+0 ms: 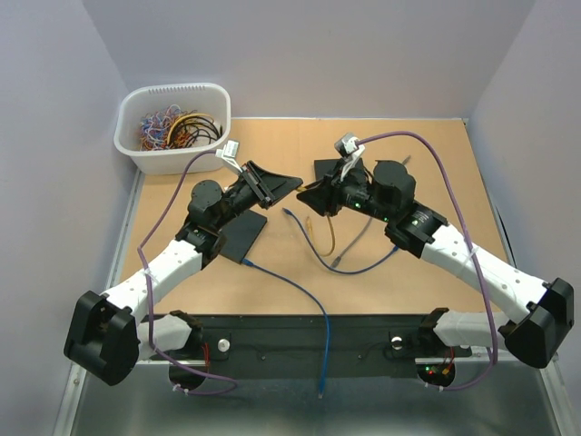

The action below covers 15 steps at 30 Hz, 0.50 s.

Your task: Insert the plug into the switch port

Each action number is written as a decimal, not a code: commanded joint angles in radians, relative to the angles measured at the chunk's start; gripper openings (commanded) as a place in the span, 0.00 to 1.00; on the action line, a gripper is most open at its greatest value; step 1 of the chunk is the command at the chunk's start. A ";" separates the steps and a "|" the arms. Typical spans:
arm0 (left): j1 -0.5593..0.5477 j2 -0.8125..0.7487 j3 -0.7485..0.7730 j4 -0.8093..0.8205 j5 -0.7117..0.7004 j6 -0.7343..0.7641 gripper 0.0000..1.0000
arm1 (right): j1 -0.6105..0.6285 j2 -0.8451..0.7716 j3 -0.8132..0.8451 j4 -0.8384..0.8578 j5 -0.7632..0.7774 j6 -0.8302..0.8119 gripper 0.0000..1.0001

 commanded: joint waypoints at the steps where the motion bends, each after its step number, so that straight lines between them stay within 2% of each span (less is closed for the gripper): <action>1: -0.006 -0.032 0.033 0.042 0.030 0.035 0.00 | 0.010 0.011 0.045 0.050 -0.030 0.023 0.35; 7: -0.005 -0.026 0.030 0.042 0.036 0.041 0.00 | 0.010 -0.008 0.033 0.067 -0.010 0.035 0.27; 15: -0.008 -0.021 0.025 0.038 0.042 0.055 0.00 | 0.010 -0.026 0.028 0.079 0.017 0.053 0.32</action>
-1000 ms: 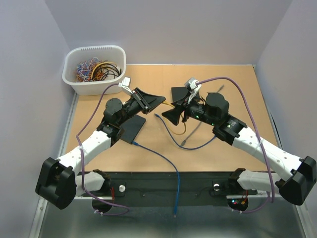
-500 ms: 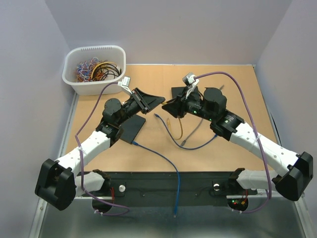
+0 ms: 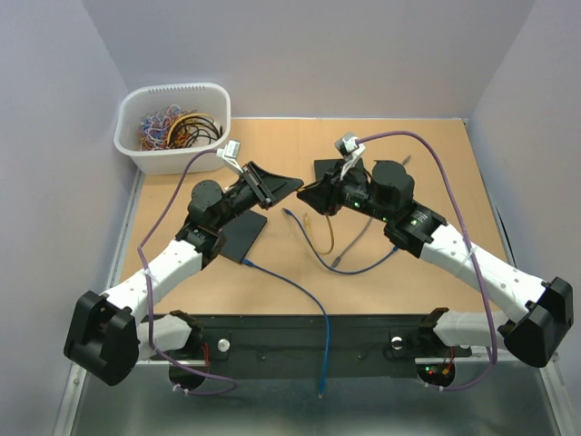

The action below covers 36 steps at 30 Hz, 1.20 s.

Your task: Insert the plug into the switch port

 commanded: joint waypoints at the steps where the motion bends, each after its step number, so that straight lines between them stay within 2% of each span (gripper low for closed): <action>1: -0.006 -0.019 0.022 0.036 0.029 0.033 0.00 | 0.010 -0.043 0.028 0.079 -0.001 0.024 0.33; 2: -0.008 -0.021 0.020 0.034 0.027 0.033 0.00 | 0.010 -0.045 0.027 0.083 0.004 0.027 0.36; 7: -0.008 -0.023 0.019 0.028 0.024 0.035 0.00 | 0.010 -0.057 0.019 0.092 -0.001 0.031 0.36; 11: -0.009 -0.023 0.020 0.026 0.021 0.035 0.00 | 0.010 -0.051 0.018 0.096 -0.010 0.033 0.29; 18: -0.011 -0.021 0.025 0.026 0.020 0.036 0.00 | 0.010 -0.031 0.001 0.102 -0.032 0.042 0.25; 29: -0.011 -0.015 0.031 0.023 0.020 0.036 0.00 | 0.010 -0.026 -0.013 0.111 -0.064 0.042 0.31; 36: -0.011 -0.015 0.025 0.020 0.015 0.033 0.00 | 0.012 -0.028 -0.024 0.111 -0.061 0.039 0.30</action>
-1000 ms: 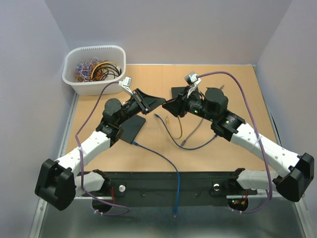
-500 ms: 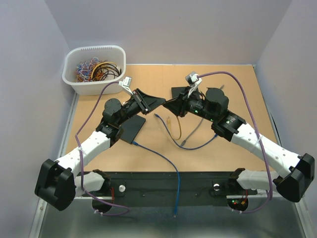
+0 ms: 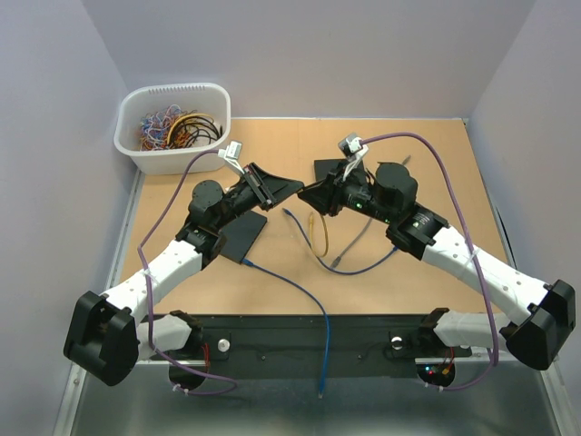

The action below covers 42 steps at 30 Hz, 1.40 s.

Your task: Insert the plug into the switch port

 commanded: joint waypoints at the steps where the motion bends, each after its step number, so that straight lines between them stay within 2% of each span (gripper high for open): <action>1: -0.006 -0.013 0.023 0.039 0.001 0.019 0.00 | 0.011 -0.007 -0.004 0.082 -0.054 0.010 0.30; 8: -0.008 -0.011 0.023 0.039 -0.004 0.016 0.00 | 0.012 -0.008 -0.010 0.082 -0.055 0.008 0.26; 18: -0.011 -0.004 0.034 0.038 -0.004 0.016 0.00 | 0.011 -0.004 -0.021 0.080 -0.051 -0.003 0.31; 28: -0.016 0.008 0.045 0.038 -0.003 0.016 0.00 | 0.011 -0.008 -0.029 0.057 0.003 -0.035 0.31; 36: -0.022 0.019 0.050 0.039 -0.009 0.016 0.00 | 0.011 -0.008 -0.027 0.026 0.041 -0.059 0.40; 42: -0.025 0.022 0.054 0.039 -0.013 0.016 0.00 | 0.011 -0.008 -0.041 0.016 0.066 -0.072 0.39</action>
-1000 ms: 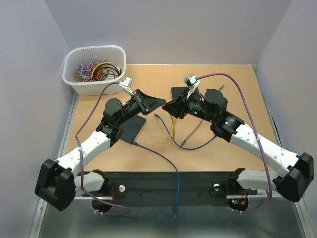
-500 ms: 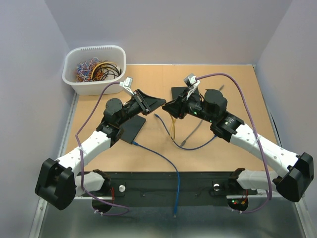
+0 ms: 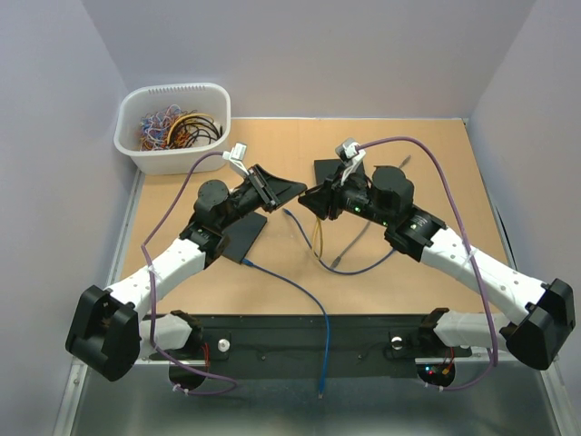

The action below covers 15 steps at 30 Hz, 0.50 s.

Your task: Insert the plug into the switch port

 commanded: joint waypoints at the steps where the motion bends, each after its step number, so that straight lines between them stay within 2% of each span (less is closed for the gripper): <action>1: -0.008 -0.005 0.054 0.052 0.006 0.014 0.00 | 0.009 -0.007 -0.013 0.022 0.030 -0.025 0.38; 12: -0.011 0.000 0.051 0.052 0.000 0.016 0.00 | 0.011 -0.025 -0.016 0.025 0.061 -0.026 0.27; 15: -0.014 0.001 0.048 0.052 -0.005 0.016 0.00 | 0.009 -0.025 -0.016 0.025 0.062 -0.023 0.26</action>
